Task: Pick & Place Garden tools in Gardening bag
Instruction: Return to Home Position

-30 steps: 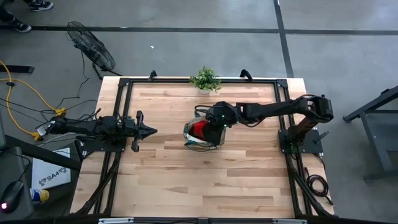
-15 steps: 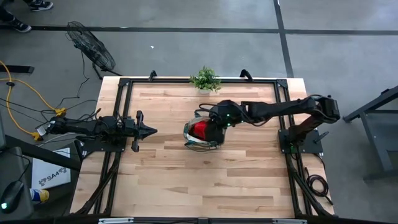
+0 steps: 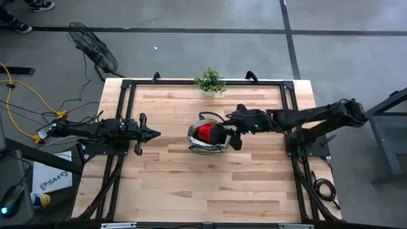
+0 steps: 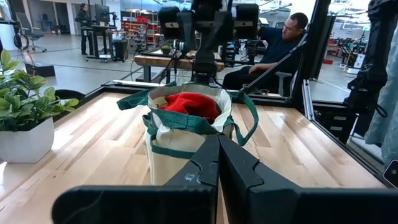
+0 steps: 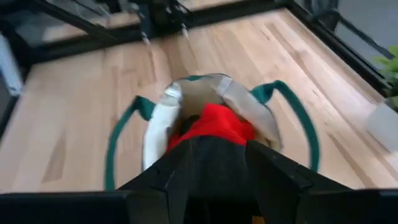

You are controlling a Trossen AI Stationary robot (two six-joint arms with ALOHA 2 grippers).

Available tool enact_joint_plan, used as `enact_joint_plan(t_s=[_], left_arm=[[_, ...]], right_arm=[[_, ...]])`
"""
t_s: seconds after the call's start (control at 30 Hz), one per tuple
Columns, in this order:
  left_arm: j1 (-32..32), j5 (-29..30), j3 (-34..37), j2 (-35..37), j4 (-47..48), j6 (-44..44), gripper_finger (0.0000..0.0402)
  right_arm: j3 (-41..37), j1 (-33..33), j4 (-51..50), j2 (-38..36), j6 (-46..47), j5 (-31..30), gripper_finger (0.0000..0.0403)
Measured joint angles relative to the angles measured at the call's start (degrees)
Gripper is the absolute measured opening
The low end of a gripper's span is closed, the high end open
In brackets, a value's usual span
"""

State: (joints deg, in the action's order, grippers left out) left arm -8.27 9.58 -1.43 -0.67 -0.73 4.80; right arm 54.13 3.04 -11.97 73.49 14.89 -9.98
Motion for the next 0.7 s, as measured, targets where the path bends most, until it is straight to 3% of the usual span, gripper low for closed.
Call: enact_joint_plan(t_s=[0.3, 0.5, 0.7], left_arm=[[0.0, 0.0, 0.0, 0.0, 0.0, 0.0, 0.0000], [0.0, 0.0, 0.0, 0.0, 0.0, 0.0, 0.0000], [0.0, 0.0, 0.0, 0.0, 0.0, 0.0, 0.0000]], right_arm=[[-19.2, 4.5, 24.7, -8.9, 6.8, 5.3, 0.0144], [-29.1, 8.2, 41.6, -12.6, 7.7, 4.1, 0.0144], [-40.8, 10.9, 60.6, -14.9, 6.1, -2.5, 0.0144]])
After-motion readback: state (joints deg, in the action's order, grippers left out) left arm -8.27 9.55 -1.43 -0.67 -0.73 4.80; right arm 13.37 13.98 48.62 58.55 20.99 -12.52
